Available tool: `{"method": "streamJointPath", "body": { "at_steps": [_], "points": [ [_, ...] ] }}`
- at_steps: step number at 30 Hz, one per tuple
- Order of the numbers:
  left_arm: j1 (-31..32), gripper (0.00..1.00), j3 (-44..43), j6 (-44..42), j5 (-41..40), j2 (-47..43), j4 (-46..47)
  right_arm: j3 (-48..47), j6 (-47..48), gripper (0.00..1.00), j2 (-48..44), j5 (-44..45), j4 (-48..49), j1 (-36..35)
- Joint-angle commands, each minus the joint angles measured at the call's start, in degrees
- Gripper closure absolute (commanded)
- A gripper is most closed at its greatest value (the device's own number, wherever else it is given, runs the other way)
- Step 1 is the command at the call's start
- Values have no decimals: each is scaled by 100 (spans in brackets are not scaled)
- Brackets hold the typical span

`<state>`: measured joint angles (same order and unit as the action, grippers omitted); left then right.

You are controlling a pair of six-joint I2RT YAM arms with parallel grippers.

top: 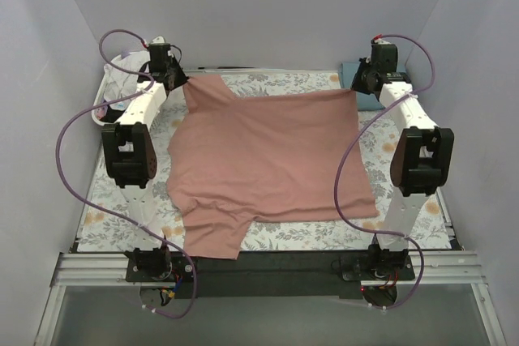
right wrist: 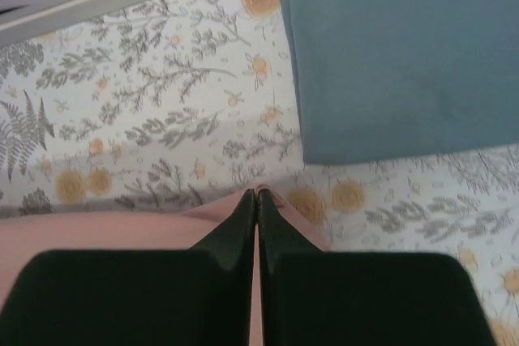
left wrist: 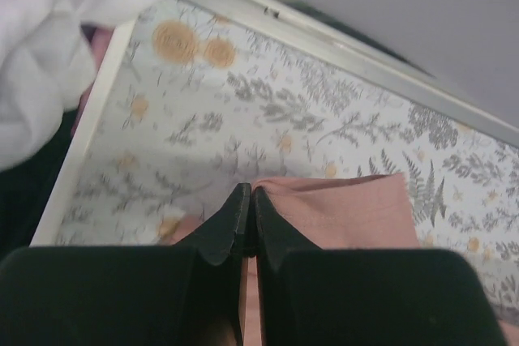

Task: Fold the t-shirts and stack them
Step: Flatten the tshirt out

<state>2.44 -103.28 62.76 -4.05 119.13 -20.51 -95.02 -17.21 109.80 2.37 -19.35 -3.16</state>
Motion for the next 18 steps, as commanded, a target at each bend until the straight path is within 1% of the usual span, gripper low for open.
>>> {"method": "streamJointPath", "body": {
  "at_steps": [1, 2, 4, 5, 6, 9, 12, 14, 18],
  "points": [
    [-103, 100, -840, -369, 299, 520, 327, -885, 174, 99, 690, -772, 300, 192],
    [-129, 100, -1156, -396, 361, 636, 398, -1060, 157, 99, 857, -947, 335, 262],
    [-182, 100, -1386, -414, 703, 874, 670, -1455, 157, 99, 1279, -1124, 493, 263],
    [-191, 100, -1448, -423, 835, 1049, 784, -1545, 157, 99, 1394, -1255, 555, 455],
    [-200, 100, -1492, -492, 1071, 1112, 907, -1615, 139, 99, 1587, -1300, 660, 483],
    [-200, 100, -1501, -642, 1354, 1340, 1295, -1765, 87, 99, 1877, -1590, 853, 597],
    [-200, 100, -1484, -721, 1495, 1446, 1392, -1827, 113, 99, 2027, -1915, 907, 632],
    [-200, 100, -1318, -757, 1548, 1394, 1427, -1766, 174, 99, 2028, -2003, 907, 632],
    [-200, 100, -843, -862, 1583, 947, 1471, -1423, 271, 99, 1757, -2039, 907, 641]
  ]
}}
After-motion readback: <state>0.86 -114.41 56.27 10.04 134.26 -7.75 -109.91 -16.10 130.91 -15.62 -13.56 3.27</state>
